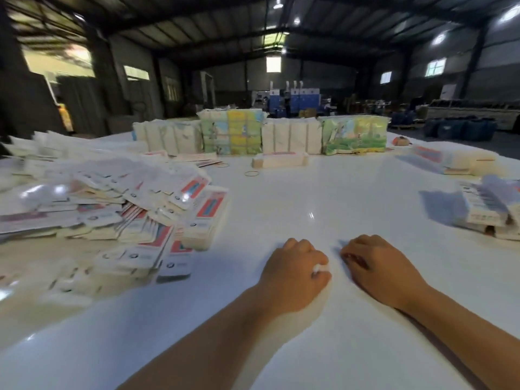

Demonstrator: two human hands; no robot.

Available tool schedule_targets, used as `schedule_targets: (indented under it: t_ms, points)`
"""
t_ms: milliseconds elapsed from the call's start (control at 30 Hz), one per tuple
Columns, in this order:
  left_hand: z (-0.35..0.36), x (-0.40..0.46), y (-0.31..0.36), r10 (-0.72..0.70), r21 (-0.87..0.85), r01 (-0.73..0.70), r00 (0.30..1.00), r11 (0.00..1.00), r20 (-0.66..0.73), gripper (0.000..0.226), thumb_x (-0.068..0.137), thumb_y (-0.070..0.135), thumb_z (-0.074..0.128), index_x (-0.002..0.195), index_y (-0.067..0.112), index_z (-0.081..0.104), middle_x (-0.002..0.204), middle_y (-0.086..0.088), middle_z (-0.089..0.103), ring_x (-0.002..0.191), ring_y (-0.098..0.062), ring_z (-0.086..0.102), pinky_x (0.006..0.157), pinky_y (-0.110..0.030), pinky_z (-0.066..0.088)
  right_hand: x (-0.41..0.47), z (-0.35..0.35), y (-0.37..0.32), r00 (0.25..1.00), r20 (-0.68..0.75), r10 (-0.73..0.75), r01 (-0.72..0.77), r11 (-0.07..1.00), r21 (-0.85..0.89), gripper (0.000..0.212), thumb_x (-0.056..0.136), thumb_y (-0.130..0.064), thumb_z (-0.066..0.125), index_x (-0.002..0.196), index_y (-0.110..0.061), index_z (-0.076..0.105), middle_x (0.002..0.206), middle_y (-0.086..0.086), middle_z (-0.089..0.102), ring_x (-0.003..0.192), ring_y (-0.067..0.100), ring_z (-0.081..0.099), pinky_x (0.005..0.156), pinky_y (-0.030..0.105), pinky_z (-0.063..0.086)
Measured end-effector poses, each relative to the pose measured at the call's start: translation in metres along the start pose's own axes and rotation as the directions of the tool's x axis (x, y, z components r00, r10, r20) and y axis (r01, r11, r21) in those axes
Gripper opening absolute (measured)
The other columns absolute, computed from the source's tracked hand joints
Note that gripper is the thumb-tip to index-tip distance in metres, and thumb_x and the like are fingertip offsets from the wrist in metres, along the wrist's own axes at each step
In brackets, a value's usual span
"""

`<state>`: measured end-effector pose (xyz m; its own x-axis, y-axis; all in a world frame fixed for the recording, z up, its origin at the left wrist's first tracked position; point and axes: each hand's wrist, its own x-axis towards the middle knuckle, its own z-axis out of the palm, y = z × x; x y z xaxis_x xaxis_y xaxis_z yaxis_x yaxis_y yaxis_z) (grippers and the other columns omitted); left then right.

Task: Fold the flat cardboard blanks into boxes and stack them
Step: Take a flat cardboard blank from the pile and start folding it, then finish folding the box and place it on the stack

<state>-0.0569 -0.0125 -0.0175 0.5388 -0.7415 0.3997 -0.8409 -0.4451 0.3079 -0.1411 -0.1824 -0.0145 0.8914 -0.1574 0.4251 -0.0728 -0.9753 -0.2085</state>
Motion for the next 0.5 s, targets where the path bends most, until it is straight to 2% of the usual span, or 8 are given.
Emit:
schedule_targets:
  t_ms: [133,200,267,367,500]
  points:
    - [-0.017,0.008,-0.008,-0.076,-0.186,0.095,0.991,0.978,0.109,0.024,0.090,0.030,0.056,0.108,0.020,0.067,0.115,-0.004,0.060,0.110,-0.021,0.051,0.099,-0.033,0.038,0.000,0.002,0.004,1.000,-0.019,-0.017,0.017,1.000,0.007,0.013,0.089,-0.015,0.060,0.090,-0.017,0.074,0.100,0.000,0.068,0.095,0.024,0.059,0.077,0.028,0.040]
    - [-0.041,0.026,-0.030,-0.143,-0.124,0.158,0.983,0.980,0.117,0.028,0.090,0.033,0.054,0.112,0.021,0.065,0.119,-0.003,0.058,0.111,-0.021,0.052,0.096,-0.032,0.041,0.001,0.004,0.006,0.998,-0.052,-0.031,0.032,0.999,0.011,0.011,0.086,-0.014,0.064,0.082,-0.019,0.074,0.097,-0.001,0.070,0.089,0.026,0.061,0.073,0.029,0.041]
    - [-0.068,0.047,-0.063,-0.252,0.049,0.250,0.967,0.967,0.049,0.032,0.091,0.034,0.049,0.119,0.022,0.059,0.125,-0.003,0.052,0.115,-0.022,0.047,0.092,-0.035,0.040,0.001,0.005,0.005,0.995,-0.087,-0.039,0.041,0.999,0.017,0.012,0.084,-0.017,0.064,0.076,-0.020,0.072,0.093,-0.001,0.071,0.084,0.027,0.064,0.070,0.031,0.045]
    - [-0.092,0.068,-0.116,-0.493,0.203,0.488,0.869,0.849,-0.027,0.041,0.089,0.034,0.048,0.127,0.020,0.051,0.132,-0.007,0.044,0.122,-0.027,0.041,0.091,-0.038,0.040,0.001,0.005,-0.003,0.987,-0.146,-0.064,0.064,0.998,0.000,0.010,0.078,-0.018,0.066,0.069,-0.018,0.071,0.088,-0.002,0.072,0.076,0.027,0.067,0.068,0.031,0.047]
    - [-0.083,0.065,-0.166,-0.717,0.170,0.707,0.697,0.687,-0.006,0.067,0.079,0.056,0.056,0.133,0.020,0.043,0.143,-0.015,0.033,0.130,-0.038,0.028,0.097,-0.042,0.032,0.002,0.003,-0.001,0.992,-0.120,-0.037,0.038,0.999,0.007,0.012,0.077,-0.008,0.071,0.070,-0.018,0.072,0.088,0.000,0.073,0.077,0.027,0.066,0.072,0.034,0.050]
